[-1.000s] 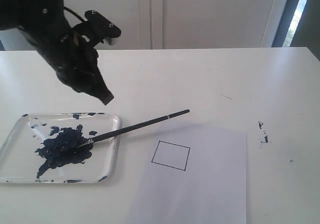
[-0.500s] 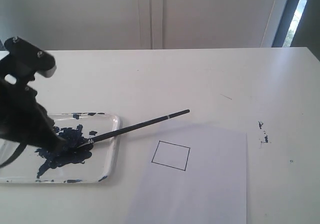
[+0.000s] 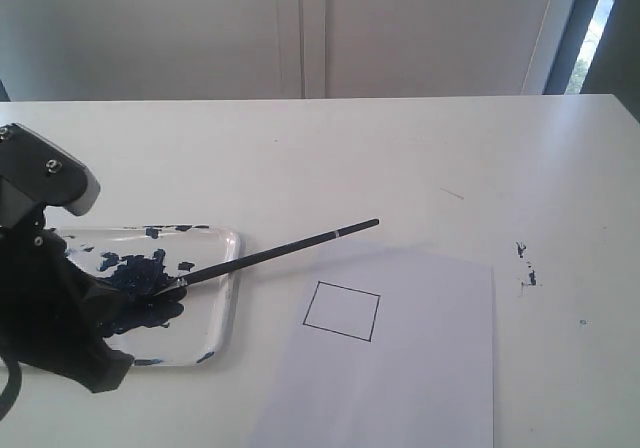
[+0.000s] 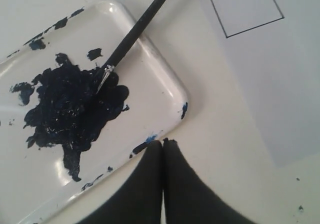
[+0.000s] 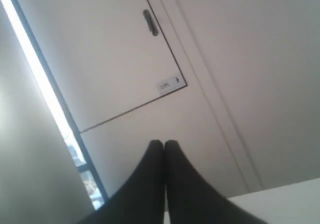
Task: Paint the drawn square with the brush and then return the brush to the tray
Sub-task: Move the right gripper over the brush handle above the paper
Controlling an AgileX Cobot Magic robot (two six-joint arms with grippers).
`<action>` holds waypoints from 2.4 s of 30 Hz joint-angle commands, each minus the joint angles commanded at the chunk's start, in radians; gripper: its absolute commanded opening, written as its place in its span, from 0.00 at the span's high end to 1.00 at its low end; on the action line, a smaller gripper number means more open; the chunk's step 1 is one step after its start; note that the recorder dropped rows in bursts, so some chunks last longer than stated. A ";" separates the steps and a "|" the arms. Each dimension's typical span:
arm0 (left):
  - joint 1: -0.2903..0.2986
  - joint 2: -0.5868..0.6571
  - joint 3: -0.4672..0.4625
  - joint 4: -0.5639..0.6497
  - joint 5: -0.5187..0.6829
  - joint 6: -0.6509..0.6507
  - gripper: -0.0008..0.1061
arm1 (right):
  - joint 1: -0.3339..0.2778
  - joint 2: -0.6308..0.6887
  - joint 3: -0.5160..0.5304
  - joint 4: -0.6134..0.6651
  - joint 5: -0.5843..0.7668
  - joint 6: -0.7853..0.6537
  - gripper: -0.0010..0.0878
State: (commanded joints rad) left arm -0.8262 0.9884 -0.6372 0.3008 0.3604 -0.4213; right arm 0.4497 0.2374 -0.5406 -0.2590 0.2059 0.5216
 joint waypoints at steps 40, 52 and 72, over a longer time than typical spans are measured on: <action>-0.024 0.000 0.000 0.021 0.012 0.060 0.99 | 0.050 1.358 -0.631 0.115 0.025 -1.399 0.99; -0.024 0.000 0.000 0.021 0.009 0.081 0.99 | 0.078 1.589 -0.881 0.874 0.454 -2.109 0.99; -0.024 0.000 0.000 0.021 0.006 0.086 0.99 | 0.078 1.861 -1.046 0.896 0.644 -2.224 0.99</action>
State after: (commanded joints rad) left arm -0.8507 0.9884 -0.6372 0.3219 0.3665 -0.3358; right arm 0.5277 2.0983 -1.5870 0.6368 0.8502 -1.7021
